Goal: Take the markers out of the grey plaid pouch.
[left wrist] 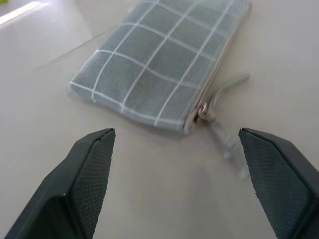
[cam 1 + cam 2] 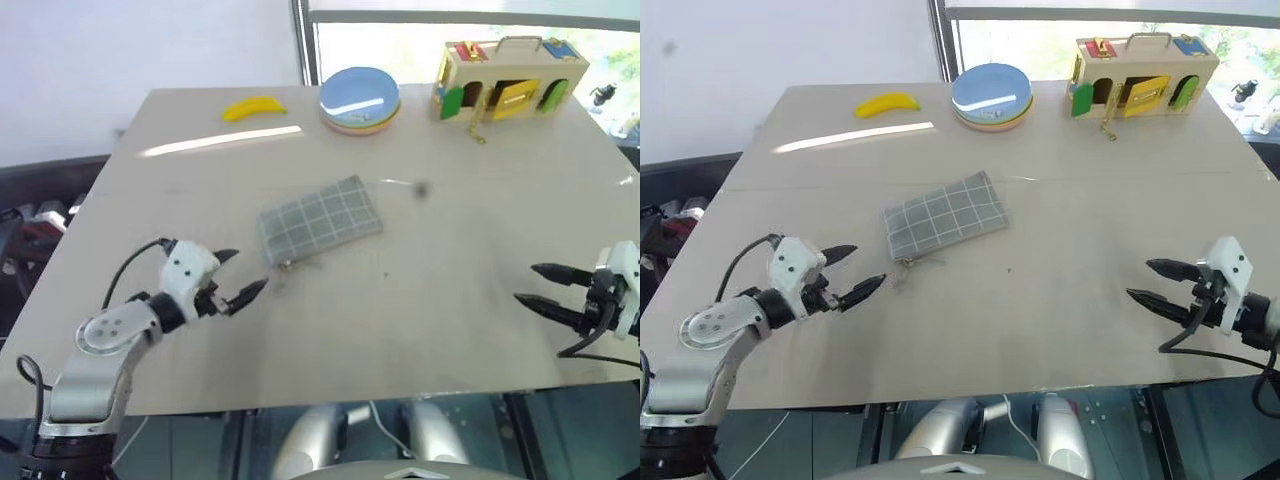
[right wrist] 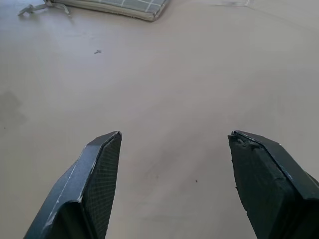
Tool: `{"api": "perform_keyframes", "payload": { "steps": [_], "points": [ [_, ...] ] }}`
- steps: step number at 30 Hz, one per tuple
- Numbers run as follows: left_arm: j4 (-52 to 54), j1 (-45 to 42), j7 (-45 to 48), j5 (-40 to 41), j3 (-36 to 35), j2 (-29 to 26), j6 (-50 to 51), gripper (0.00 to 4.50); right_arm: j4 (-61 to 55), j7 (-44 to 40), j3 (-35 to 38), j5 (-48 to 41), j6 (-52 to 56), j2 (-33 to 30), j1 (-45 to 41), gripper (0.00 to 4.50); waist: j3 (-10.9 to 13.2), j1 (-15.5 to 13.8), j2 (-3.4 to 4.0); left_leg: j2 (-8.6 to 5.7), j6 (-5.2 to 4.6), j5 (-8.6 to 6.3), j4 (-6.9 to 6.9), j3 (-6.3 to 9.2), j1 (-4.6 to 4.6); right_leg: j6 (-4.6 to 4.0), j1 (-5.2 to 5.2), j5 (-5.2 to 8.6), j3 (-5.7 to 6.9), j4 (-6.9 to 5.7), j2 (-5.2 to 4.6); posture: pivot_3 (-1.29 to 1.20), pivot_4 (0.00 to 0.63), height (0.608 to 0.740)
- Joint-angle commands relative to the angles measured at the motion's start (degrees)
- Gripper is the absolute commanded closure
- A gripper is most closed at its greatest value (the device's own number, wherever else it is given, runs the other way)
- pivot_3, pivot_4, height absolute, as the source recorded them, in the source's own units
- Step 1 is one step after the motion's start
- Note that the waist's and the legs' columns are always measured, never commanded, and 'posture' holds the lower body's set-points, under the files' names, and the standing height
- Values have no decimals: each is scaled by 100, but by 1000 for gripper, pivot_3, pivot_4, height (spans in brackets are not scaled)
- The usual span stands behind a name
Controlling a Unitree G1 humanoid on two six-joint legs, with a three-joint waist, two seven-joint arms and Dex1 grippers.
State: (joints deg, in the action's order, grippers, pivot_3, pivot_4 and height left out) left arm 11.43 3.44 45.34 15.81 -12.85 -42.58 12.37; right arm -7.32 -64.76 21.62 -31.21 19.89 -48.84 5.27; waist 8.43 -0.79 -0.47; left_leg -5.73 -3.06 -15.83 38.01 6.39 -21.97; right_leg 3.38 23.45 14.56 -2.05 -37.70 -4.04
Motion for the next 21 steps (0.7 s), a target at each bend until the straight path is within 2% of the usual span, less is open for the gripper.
{"api": "perform_keyframes", "payload": {
  "steps": [1,4,13,17,21],
  "points": [
    [-1053,-358,107,-942,130,-533,-1596,343,-307,38,167,-238,89,29,1,1036,0,-8,1,0,0,0,-4,3,0,-1,0,0,4,1,0,0,150,740],
    [-2084,-956,-242,-1803,554,-703,-2944,343,-412,77,187,-284,128,74,80,1036,0,-56,0,-2,0,0,-9,5,-1,0,2,0,10,6,-6,0,150,740],
    [-4086,-2746,-1327,-3824,2150,-311,-6212,343,-1146,246,96,-850,697,226,136,1036,0,-53,-1,-7,0,1,-10,9,-13,2,13,-1,12,8,-7,0,150,740],
    [-4799,-3220,-1962,-4601,2633,-202,-6903,343,-1418,289,-12,-964,847,214,146,1036,-2,-18,1,-6,-1,1,-12,7,-8,2,11,-1,9,5,-5,0,150,740],
    [-5438,-3746,-2681,-5116,2923,98,-7033,343,-1568,438,-117,-1015,920,283,31,1036,-7,-60,4,-9,-4,0,-6,9,6,3,-3,-1,16,-1,-7,0,150,740]
  ]
}}
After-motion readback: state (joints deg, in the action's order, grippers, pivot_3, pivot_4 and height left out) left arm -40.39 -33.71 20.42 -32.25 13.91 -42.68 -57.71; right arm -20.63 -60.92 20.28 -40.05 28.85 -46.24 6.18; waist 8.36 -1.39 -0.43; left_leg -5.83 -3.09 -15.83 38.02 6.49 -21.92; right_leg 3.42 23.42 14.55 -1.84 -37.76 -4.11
